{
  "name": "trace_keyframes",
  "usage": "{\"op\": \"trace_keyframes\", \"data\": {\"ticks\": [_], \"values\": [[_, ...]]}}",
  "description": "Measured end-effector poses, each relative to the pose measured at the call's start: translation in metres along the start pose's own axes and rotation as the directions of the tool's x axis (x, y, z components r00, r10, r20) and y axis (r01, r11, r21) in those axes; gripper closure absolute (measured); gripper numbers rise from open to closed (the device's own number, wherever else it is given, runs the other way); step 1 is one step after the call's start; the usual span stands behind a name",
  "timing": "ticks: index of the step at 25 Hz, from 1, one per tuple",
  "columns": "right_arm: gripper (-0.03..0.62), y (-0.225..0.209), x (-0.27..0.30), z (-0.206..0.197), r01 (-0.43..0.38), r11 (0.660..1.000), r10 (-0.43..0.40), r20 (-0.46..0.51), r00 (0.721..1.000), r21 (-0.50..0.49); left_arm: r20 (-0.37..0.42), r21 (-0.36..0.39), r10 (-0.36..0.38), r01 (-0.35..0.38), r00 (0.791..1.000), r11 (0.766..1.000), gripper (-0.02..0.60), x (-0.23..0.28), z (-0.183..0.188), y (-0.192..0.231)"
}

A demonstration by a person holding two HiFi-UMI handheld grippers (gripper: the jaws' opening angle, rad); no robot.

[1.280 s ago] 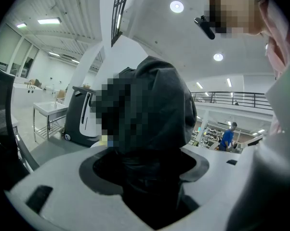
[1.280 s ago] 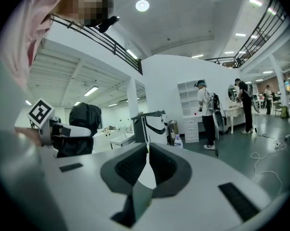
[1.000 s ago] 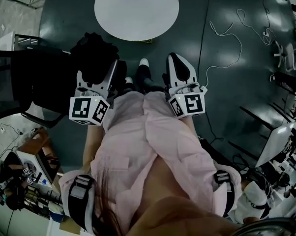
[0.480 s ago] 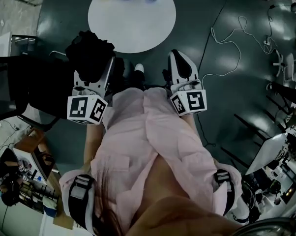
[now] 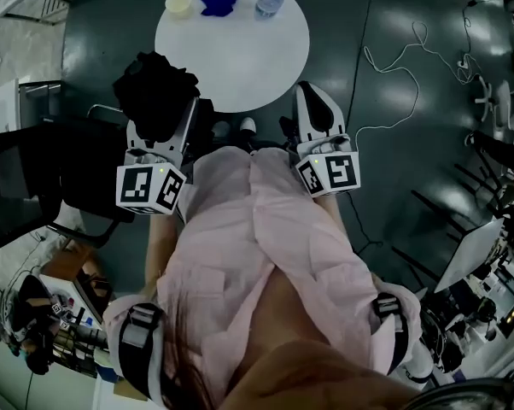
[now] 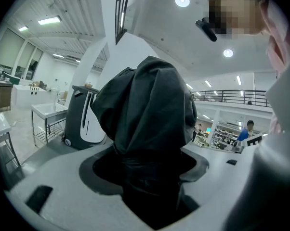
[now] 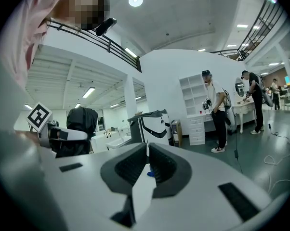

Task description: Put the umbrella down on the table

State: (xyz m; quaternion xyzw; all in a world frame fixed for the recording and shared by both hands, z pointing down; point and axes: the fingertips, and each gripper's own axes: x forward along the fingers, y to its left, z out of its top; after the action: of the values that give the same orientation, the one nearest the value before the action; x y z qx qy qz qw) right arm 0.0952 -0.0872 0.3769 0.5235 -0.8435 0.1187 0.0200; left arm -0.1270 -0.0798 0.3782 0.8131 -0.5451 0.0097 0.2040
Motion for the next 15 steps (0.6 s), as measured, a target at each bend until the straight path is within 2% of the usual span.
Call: {"op": "trace_keyframes", "data": {"ticks": [7, 15], "values": [[0.560, 0.004, 0.032, 0.000, 0.054, 0.998, -0.053, -0.011, 0.999, 0.018, -0.059, 0.017, -0.038, 0.039, 0.998, 0.999, 0.268, 0.028, 0.006, 0.029], [0.560, -0.001, 0.052, -0.011, 0.060, 0.998, -0.059, -0.036, 0.998, 0.030, -0.124, 0.011, -0.035, 0.037, 0.992, 0.999, 0.267, 0.045, -0.010, 0.043]]}}
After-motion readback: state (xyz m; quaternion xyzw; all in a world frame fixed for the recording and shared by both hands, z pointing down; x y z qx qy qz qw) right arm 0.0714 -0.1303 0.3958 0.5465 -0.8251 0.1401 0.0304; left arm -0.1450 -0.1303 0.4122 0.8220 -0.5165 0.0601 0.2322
